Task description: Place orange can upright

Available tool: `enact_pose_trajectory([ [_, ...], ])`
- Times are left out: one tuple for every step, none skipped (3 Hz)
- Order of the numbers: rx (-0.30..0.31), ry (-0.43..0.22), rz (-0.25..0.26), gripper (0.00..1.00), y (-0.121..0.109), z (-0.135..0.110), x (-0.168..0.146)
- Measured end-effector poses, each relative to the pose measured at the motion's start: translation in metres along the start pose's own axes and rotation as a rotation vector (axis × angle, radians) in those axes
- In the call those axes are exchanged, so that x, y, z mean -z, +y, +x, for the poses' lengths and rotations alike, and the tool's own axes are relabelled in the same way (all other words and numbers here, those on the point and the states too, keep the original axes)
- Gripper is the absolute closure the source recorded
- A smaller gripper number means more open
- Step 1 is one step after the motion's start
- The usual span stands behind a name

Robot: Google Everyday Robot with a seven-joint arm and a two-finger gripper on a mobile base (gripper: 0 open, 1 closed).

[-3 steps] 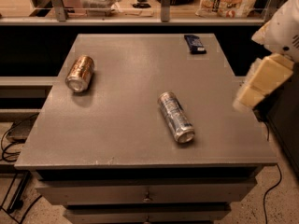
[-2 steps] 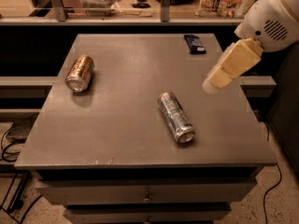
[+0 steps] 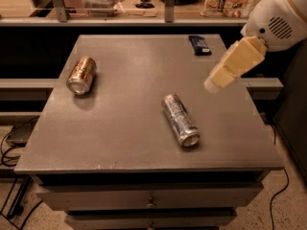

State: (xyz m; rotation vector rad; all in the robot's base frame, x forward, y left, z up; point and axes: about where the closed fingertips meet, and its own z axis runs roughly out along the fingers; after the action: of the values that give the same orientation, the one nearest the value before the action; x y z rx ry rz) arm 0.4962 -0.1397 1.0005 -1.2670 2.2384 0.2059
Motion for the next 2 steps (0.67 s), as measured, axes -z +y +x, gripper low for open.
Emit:
enact_pose_trajectory([
  [0.032,-0.019,-0.020,0.00,0.003,-0.029,-0.017],
  [0.087,-0.078,-0.096,0.00,0.019,-0.087,-0.056],
])
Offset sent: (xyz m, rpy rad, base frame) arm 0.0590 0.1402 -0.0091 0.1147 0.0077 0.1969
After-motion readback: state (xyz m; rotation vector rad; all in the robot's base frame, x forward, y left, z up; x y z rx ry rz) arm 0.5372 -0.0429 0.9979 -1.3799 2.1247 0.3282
